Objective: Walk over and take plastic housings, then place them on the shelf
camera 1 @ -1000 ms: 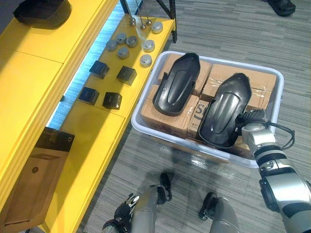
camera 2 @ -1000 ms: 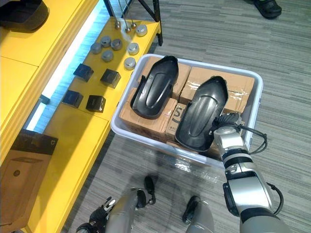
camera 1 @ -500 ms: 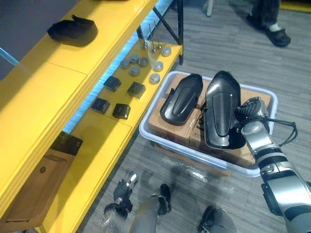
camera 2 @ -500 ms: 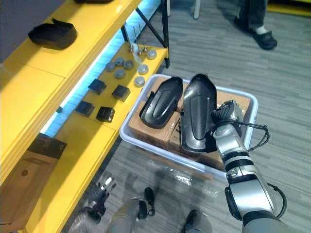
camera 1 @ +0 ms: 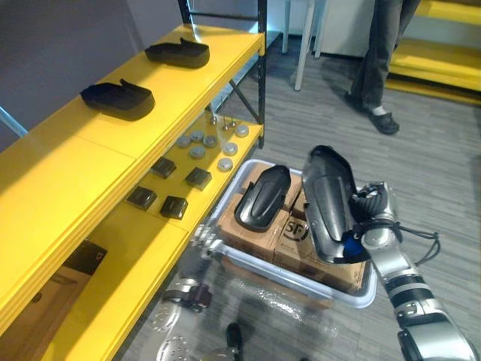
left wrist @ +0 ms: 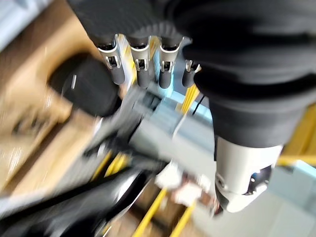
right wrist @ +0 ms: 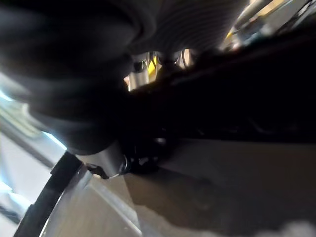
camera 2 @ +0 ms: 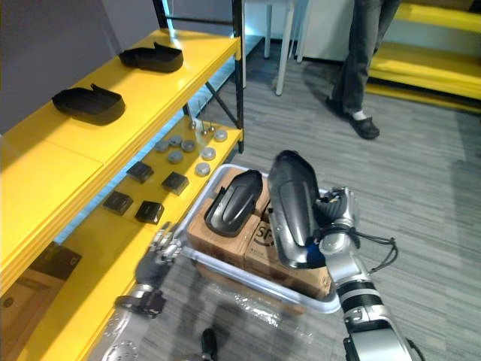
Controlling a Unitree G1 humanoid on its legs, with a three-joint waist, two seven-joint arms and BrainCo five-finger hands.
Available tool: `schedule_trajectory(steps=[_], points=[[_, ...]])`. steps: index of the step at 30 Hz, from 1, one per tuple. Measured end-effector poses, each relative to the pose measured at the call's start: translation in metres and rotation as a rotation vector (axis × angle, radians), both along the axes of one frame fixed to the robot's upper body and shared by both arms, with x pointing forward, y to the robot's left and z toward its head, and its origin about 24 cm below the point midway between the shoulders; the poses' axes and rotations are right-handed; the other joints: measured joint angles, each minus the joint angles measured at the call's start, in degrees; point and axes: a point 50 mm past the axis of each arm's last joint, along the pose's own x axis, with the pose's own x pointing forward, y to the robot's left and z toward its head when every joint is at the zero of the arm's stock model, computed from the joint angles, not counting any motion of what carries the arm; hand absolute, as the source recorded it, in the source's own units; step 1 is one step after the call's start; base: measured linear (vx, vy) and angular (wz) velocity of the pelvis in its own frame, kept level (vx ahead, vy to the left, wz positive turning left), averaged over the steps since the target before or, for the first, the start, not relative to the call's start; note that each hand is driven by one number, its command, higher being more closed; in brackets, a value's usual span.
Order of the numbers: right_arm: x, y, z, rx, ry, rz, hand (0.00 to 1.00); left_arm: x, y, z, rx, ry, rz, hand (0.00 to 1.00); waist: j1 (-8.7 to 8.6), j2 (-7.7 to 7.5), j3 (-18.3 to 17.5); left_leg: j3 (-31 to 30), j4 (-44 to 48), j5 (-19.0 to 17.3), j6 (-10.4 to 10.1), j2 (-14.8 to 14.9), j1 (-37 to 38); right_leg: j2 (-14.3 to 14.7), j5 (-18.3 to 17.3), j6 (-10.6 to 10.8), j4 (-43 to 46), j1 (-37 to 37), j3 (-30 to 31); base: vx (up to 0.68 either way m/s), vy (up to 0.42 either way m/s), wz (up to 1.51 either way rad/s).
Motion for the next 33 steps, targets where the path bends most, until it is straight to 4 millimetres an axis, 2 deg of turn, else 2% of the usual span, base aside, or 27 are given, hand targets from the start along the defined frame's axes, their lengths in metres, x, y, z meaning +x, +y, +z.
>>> schedule_trajectory(steps=[2,5,7,11,13,16,22,23,28,33], points=[[0.001,0.021,0.004,0.008,-0.047,0.07,1.0,0.009,-0.019,-0.01,0.023,0.082,-0.045,0.0,-0.45,-0.34,-2.4,1.0,-3.2,1.2,-0.2,0.0,1.8,0.9,1.2,0.0,-2.5,0.8,0.9,0.06,-0.001,-0.26],[0.001,0.043,0.003,0.009,-0.052,0.142,1.0,0.017,-0.03,-0.018,0.044,0.14,-0.045,0.0,-1.66,-1.28,-3.9,2.4,-5.4,1.6,-0.4,0.0,4.0,1.6,1.8,-0.1,-4.2,1.9,2.3,0.03,-0.008,-0.24],[0.0,0.051,-0.002,0.014,-0.037,0.17,1.0,0.022,-0.035,-0.017,0.051,0.15,-0.039,0.0,-2.83,-1.68,-4.8,2.6,-5.9,1.6,-0.5,0.0,4.7,1.7,2.0,0.0,-4.7,2.4,2.4,0.02,-0.015,-0.12],[-0.005,0.065,-0.008,0.022,-0.041,0.236,1.0,0.029,-0.049,-0.005,0.052,0.121,-0.058,0.0,-2.88,-1.72,-5.6,3.7,-7.0,1.9,-0.7,0.2,6.3,2.4,3.1,-0.2,-6.6,3.5,3.7,0.01,-0.014,-0.17],[-0.008,0.081,-0.014,0.039,-0.029,0.303,1.0,0.032,-0.055,-0.004,0.045,0.133,-0.068,0.0,-3.23,-1.73,-6.5,3.8,-7.4,2.0,-0.8,0.3,6.7,2.6,3.1,-0.2,-6.8,3.7,3.9,-0.01,-0.017,-0.05],[-0.013,0.103,-0.021,0.059,-0.014,0.386,1.0,0.031,-0.056,-0.01,0.043,0.163,-0.067,0.0,-3.09,-1.74,-7.7,3.8,-9.0,2.8,-0.9,0.4,7.7,3.2,3.4,-0.4,-7.7,4.2,3.9,0.0,0.0,0.0],[-0.016,0.116,-0.023,0.096,-0.017,0.428,1.0,0.031,-0.053,-0.018,0.074,0.22,-0.003,0.0,-2.75,-1.71,-8.7,3.7,-9.8,3.4,-1.0,0.4,8.1,3.5,3.9,-0.4,-8.6,4.7,3.9,0.0,-0.016,0.0],[-0.017,0.117,-0.024,0.101,-0.014,0.432,1.0,0.031,-0.052,-0.019,0.096,0.224,0.014,1.0,-2.78,-1.7,-9.0,3.7,-9.8,3.4,-1.0,0.4,8.1,3.7,4.3,-0.4,-9.3,5.0,3.9,0.0,-0.031,-0.01],[-0.023,0.127,-0.03,0.105,0.0,0.472,1.0,0.031,-0.047,-0.033,0.188,0.283,0.102,1.0,-2.84,-1.71,-10.1,3.7,-9.8,3.4,-1.1,0.7,7.8,4.2,4.9,-0.5,-10.6,5.4,3.9,0.0,-0.013,0.0],[-0.03,0.136,-0.031,0.192,-0.01,0.501,1.0,0.035,-0.041,-0.031,0.04,0.28,0.25,1.0,-2.8,-1.77,-10.6,3.5,-9.8,3.6,-1.3,0.9,7.5,4.6,5.1,-0.8,-11.2,5.4,3.7,0.0,-0.006,0.0]])
